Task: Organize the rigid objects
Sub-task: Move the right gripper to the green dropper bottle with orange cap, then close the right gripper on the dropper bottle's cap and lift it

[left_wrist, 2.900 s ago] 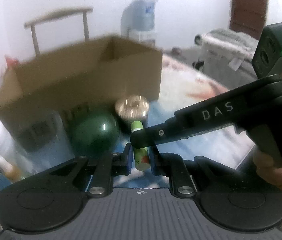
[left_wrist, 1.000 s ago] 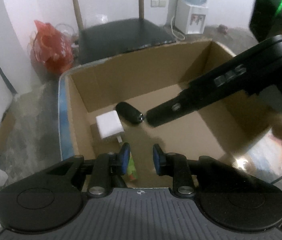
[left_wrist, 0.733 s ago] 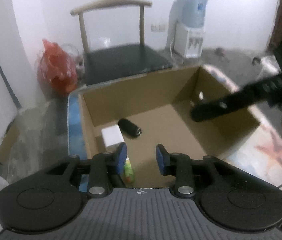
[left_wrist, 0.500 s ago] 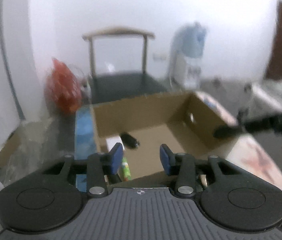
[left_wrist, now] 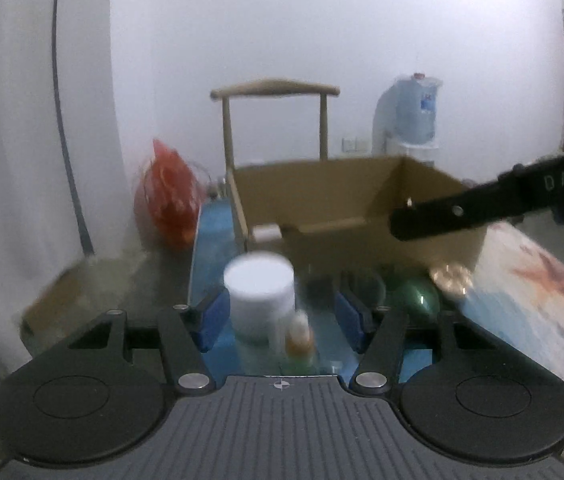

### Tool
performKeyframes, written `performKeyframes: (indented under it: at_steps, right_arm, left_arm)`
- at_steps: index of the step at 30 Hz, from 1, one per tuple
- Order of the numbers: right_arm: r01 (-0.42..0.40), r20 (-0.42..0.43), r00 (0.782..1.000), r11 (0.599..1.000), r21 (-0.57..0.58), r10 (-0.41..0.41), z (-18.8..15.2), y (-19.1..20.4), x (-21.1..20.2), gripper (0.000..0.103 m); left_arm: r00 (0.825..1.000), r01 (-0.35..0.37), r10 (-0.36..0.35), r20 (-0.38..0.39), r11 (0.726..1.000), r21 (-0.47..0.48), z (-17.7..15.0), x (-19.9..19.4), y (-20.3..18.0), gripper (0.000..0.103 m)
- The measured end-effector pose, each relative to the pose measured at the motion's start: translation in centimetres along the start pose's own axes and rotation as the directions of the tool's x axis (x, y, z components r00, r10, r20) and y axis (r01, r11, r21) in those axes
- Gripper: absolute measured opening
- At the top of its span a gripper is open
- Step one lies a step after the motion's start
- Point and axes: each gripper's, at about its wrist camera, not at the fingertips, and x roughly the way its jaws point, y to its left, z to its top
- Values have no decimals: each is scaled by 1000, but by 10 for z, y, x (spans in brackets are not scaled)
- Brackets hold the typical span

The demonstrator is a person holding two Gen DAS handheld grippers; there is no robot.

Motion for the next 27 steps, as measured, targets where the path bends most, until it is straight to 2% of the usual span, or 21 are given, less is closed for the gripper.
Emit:
performKeyframes:
  at_steps: [5, 10, 16, 27]
  right_arm:
    - [24, -60, 998, 995, -100, -30, -9, 27, 28, 27]
    - [79, -90, 991, 976, -204, -99, -15, 45, 52, 27]
    - [134, -94, 982, 951, -280, -166, -21, 55, 64, 27]
    - [145, -140, 970, 938, -315, -197, -25, 60, 76, 27]
  left_arm:
    - [998, 42, -42, -51, 999, 0, -22, 16, 0, 57]
    - [993, 77, -77, -86, 997, 0, -32, 31, 1, 55]
    - [990, 63, -63, -128, 998, -4, -47, 45, 5, 51]
    - [986, 61, -62, -156, 998, -11, -62, 53, 7, 44]
